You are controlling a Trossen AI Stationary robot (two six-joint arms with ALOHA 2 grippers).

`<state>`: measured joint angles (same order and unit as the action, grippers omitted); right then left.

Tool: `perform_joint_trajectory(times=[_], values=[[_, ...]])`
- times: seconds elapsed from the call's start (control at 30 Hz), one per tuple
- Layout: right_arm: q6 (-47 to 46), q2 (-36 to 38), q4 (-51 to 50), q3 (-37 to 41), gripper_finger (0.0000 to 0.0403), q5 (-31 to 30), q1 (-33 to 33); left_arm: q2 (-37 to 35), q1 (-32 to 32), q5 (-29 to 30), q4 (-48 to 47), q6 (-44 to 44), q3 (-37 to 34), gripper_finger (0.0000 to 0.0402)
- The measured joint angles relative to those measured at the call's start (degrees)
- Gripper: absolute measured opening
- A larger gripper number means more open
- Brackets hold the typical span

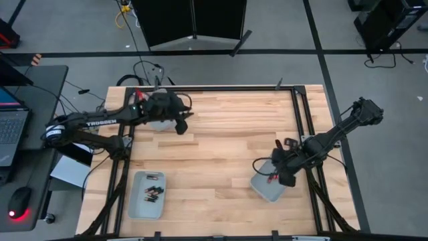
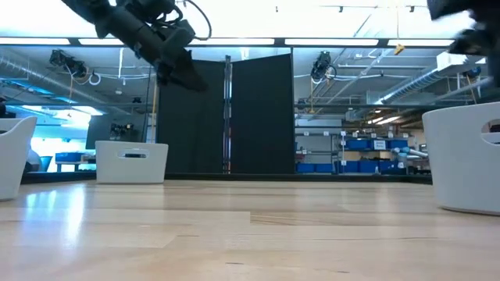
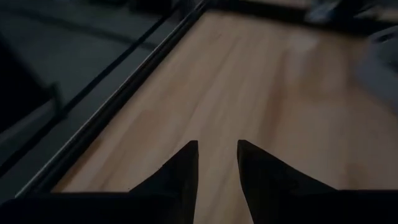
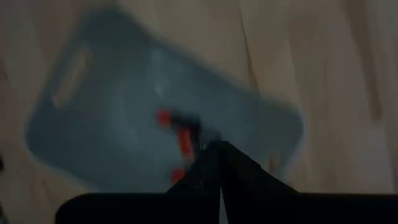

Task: Sort batteries
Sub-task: Return to Home Position

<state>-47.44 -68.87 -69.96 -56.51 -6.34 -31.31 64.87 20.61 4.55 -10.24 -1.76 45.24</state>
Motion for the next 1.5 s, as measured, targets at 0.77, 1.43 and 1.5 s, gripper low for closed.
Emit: perform_joint_trajectory(times=[0.77, 1.43, 1.5], values=[[54.4, 0.3, 67.1, 14.9, 0.0009, 6.4, 34.8, -0.1, -6.8, -9.6, 44.4, 5.2, -19.7, 0.0119], [56.6, 14.9, 90.0, 33.6, 0.0008, 18.2, 49.5, -17.9, -6.8, -12.1, 46.8, 4.5, -32.9, 0.0119], [56.1, 19.2, 89.7, 36.1, 0.0008, 17.0, 50.1, -19.9, -6.8, -11.5, 46.6, 4.1, -34.3, 0.0119]])
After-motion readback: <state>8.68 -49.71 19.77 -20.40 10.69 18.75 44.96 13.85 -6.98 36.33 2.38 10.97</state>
